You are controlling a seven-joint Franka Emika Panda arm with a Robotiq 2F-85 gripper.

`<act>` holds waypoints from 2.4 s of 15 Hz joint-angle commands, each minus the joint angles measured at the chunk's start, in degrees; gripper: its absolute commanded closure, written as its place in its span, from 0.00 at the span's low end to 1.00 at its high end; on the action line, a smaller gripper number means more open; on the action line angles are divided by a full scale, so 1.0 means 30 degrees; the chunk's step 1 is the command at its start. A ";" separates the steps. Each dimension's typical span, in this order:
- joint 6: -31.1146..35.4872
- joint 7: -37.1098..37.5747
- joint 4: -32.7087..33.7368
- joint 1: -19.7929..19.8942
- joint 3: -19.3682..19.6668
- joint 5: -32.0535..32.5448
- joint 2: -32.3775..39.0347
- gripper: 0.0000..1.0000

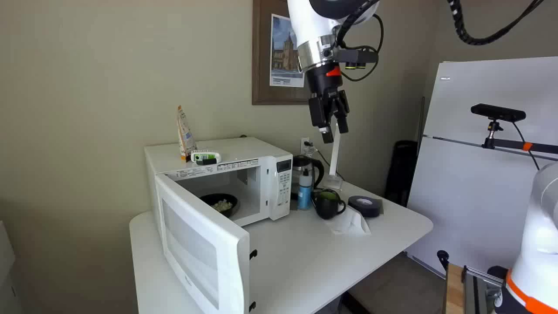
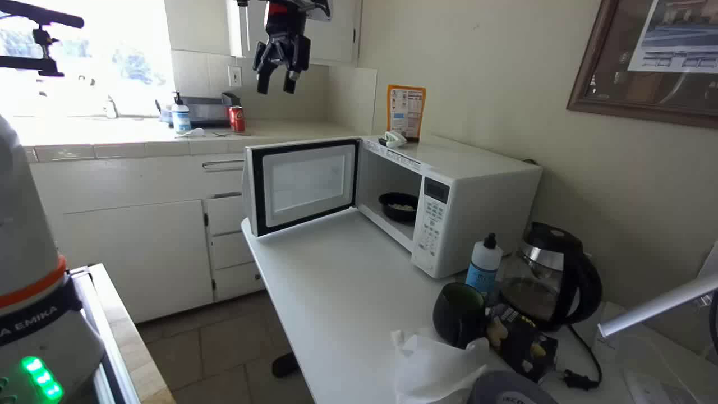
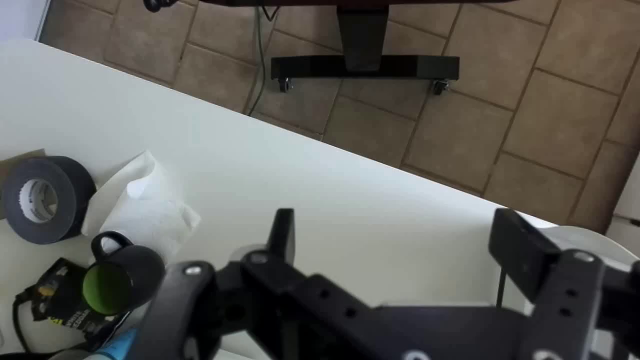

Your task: Put the small brush on the table

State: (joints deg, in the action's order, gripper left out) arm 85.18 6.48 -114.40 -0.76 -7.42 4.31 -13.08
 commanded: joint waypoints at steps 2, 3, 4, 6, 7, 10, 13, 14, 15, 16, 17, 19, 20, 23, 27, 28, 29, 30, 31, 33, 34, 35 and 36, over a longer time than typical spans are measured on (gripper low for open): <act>-0.0036 0.0065 0.0034 -0.0343 0.0300 0.0054 0.0024 0.00; -0.0036 0.0065 0.0034 -0.0343 0.0300 0.0054 0.0024 0.00; -0.0036 0.0065 0.0034 -0.0343 0.0300 0.0054 0.0024 0.00; -0.0036 0.0065 0.0034 -0.0343 0.0300 0.0054 0.0024 0.00; -0.0036 0.0065 0.0034 -0.0343 0.0300 0.0054 0.0024 0.00; -0.0036 0.0064 0.0034 -0.0343 0.0300 0.0054 0.0024 0.00; -0.0006 0.0891 0.0814 -0.0359 0.0094 0.0192 0.0847 0.00; 0.0213 0.1220 0.1213 -0.0445 -0.0017 0.0028 0.1229 0.00; 0.0424 0.1947 0.1720 -0.0612 -0.0341 0.0350 0.1789 0.00; 0.1247 0.2588 0.1912 -0.0821 -0.0686 0.1134 0.2200 0.00; 0.1953 0.3531 0.2257 -0.1018 -0.1016 0.2073 0.2652 0.00; 0.3515 0.4808 0.3192 -0.1550 -0.1539 0.4132 0.4035 0.00; 0.4268 0.5555 0.3743 -0.1801 -0.1691 0.5275 0.4848 0.00; 0.6457 0.7408 0.5380 -0.2685 -0.1556 0.9032 0.7255 0.00; 0.8298 0.9520 0.7461 -0.4268 -0.0661 1.4084 1.0442 0.00; 0.8186 0.9555 0.8007 -0.4617 -0.0412 1.5054 1.1148 0.00; 0.8196 0.9254 0.8606 -0.4837 -0.0212 1.5607 1.1920 0.00; 0.8096 0.9037 0.8979 -0.5051 0.0046 1.6306 1.2404 0.00; 0.7719 0.8756 0.9332 -0.5078 0.0320 1.6454 1.2949 0.00; 0.8237 0.9011 0.8399 -0.5067 0.0286 1.5816 1.2150 0.00; 0.8237 0.8981 0.8675 -0.5096 0.0430 1.5946 1.2515 0.00; 0.8238 0.8950 0.8848 -0.5094 0.0514 1.5997 1.2717 0.00; 0.8237 0.8902 0.8976 -0.5095 0.0555 1.6003 1.2798 0.00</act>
State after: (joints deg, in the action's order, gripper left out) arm 109.88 33.37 -87.65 -15.30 -6.59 52.73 25.27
